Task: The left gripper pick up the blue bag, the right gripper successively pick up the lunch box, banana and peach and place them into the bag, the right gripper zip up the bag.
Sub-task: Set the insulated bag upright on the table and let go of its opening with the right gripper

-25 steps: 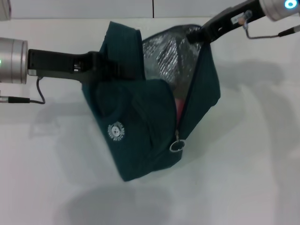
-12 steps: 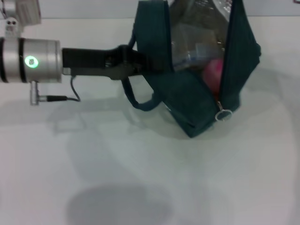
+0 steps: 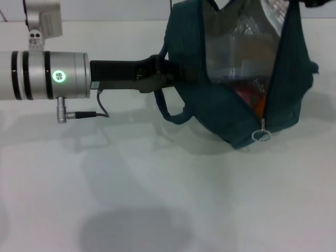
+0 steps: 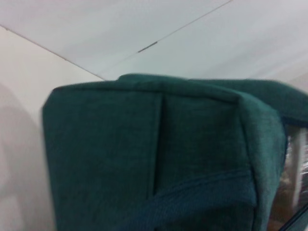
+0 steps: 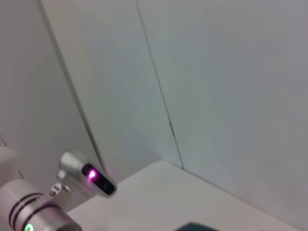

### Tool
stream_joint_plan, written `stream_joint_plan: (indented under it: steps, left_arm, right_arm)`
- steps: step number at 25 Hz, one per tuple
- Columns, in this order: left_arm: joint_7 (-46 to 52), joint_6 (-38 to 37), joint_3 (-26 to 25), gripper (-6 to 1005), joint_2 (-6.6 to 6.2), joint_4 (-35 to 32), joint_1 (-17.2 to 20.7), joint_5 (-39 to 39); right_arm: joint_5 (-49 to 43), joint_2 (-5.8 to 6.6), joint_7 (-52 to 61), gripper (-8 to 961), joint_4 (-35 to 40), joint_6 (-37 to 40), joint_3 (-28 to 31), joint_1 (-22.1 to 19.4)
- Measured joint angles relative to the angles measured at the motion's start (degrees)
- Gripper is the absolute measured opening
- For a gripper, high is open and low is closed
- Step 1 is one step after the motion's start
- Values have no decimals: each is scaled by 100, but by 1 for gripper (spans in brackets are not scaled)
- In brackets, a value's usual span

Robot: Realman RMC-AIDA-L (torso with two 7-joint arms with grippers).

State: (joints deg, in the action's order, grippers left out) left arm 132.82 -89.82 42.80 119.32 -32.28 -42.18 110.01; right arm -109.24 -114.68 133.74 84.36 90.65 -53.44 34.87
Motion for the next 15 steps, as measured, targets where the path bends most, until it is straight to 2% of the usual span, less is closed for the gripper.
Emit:
stream_joint_plan:
  steps: [3,6,8,12,15]
  left_arm:
    - [58,-226,1,35,-7,1,-57,-138]
    - [97,-337,6,35,-36,-11,-81,-192]
    - [296,-326,16,35,-87,-19,-105,-47]
    - [456,-391,0,35,-159,-64,-99,-33]
    - [494,-352,7,35,-259,-1,-60,-20]
  right_arm:
    - [77,13,-51,7,-198,57,145,-103]
    - [72,-23,-185,7,-358,5,223,-170]
    - [-34,13,-250,8,-817,-57,202,-117]
    - [-37,69,-290,8,-1032,-50,228,-98]
    - [-56,76,-339,8,-1195,-86,207,-64]
